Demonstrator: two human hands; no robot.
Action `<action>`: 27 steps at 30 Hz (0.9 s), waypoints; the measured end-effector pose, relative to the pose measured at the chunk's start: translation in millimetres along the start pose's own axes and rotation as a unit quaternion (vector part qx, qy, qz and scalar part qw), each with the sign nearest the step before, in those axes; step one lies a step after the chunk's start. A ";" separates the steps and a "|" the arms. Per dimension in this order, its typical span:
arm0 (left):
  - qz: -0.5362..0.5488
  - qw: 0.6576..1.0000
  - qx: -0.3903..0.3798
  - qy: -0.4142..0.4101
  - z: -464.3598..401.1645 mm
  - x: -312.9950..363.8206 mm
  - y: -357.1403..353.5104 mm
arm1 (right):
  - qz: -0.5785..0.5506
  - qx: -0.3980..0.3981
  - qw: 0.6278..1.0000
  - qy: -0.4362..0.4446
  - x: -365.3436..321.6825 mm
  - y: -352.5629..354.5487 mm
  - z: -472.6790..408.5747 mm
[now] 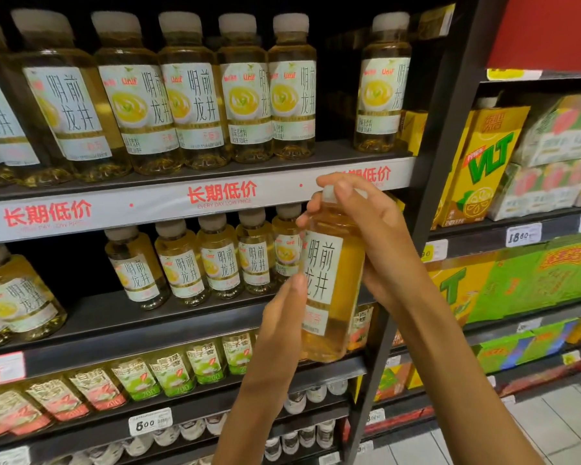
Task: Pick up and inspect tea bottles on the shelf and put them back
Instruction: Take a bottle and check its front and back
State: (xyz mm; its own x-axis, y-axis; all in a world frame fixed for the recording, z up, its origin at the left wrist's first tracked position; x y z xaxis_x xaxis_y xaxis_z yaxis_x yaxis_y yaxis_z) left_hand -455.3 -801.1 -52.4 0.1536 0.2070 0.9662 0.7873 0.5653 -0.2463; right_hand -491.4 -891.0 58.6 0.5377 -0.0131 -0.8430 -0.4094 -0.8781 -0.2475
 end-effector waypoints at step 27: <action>0.052 0.995 -0.057 0.070 -4.7 -6.1 -3.0 | -0.070 -0.064 0.992 -0.085 10.9 -23.5 -8.2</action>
State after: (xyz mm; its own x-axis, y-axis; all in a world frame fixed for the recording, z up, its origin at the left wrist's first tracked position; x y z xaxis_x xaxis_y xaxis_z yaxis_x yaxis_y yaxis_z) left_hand -455.8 -807.8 -57.3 0.3138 0.1422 0.9388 0.8243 0.4498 -0.3437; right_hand -469.9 -874.5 59.2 0.4467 0.1839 -0.8756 -0.2372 -0.9193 -0.3141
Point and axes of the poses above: each hand's wrist, its own z-axis away from the middle knuckle, its own y-axis out of the back of the hand, x = y × z, the point moved 10 cm from there along -z, towards the middle knuckle, and after that the axes turned 2 degrees about y, right-handed, at the moved point
